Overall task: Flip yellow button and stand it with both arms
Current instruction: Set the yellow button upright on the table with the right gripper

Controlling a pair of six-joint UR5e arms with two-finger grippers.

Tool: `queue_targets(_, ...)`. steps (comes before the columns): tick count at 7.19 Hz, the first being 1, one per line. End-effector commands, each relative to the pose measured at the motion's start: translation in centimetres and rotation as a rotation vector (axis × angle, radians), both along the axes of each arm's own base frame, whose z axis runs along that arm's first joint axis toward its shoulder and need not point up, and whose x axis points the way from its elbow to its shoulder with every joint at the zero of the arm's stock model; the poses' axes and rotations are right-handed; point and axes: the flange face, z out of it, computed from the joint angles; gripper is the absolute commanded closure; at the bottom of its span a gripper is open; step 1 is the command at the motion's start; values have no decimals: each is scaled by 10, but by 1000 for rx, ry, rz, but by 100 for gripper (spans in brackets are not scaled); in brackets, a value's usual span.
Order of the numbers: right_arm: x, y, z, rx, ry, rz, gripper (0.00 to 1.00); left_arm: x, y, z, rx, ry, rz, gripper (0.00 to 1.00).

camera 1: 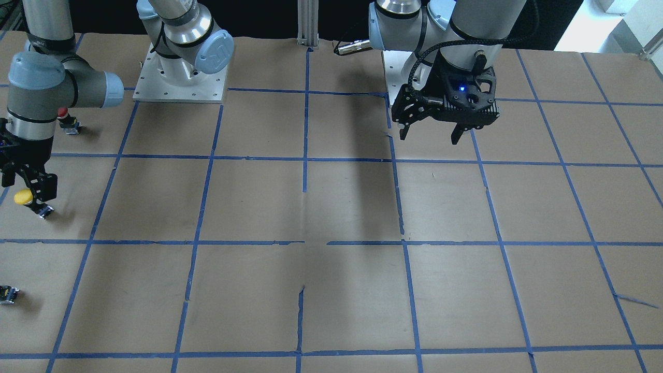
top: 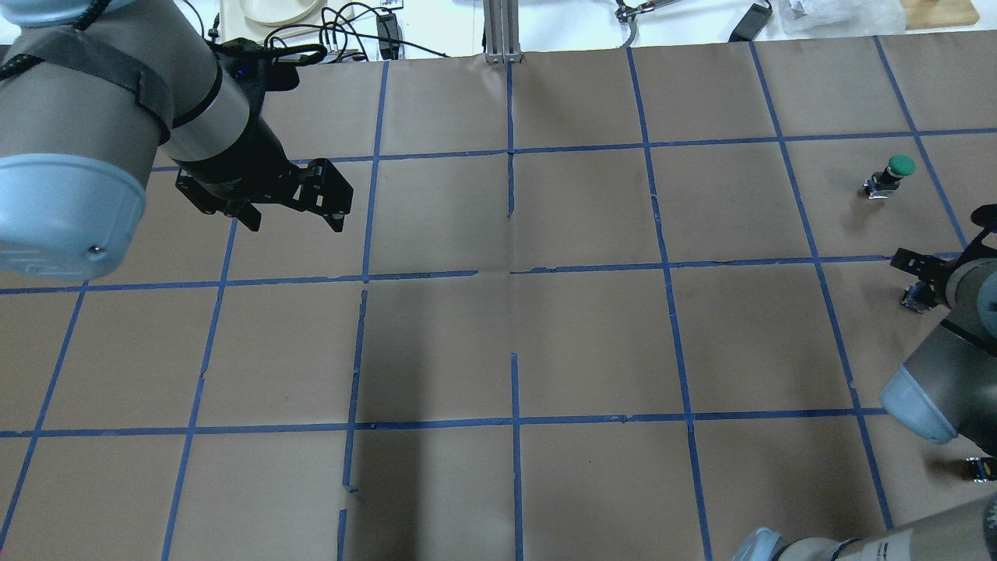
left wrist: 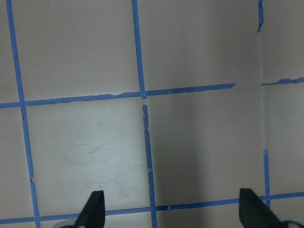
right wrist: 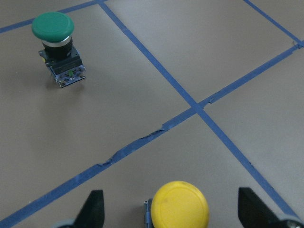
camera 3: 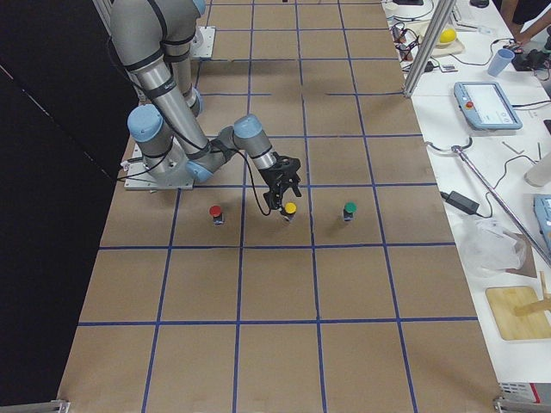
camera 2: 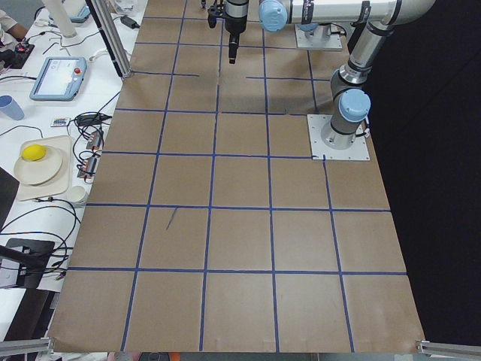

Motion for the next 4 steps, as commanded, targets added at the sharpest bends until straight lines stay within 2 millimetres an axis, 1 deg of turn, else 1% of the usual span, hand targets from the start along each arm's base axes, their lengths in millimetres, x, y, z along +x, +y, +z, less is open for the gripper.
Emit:
queue_targets(1, 6, 3, 19, 18, -4, 19, 0, 1, 2, 3, -7, -1, 2, 0)
queue_targets(2, 11, 1, 27, 48, -42, 38, 0, 0, 5, 3, -7, -1, 0, 0)
queue_targets(3, 20, -1, 41, 59, -42, 59, 0, 1, 3, 10, -19, 2, 1, 0)
queue_targets(4, 32, -9, 61, 97, -53, 86, 0, -1, -4, 4, -8, 8, 4, 0)
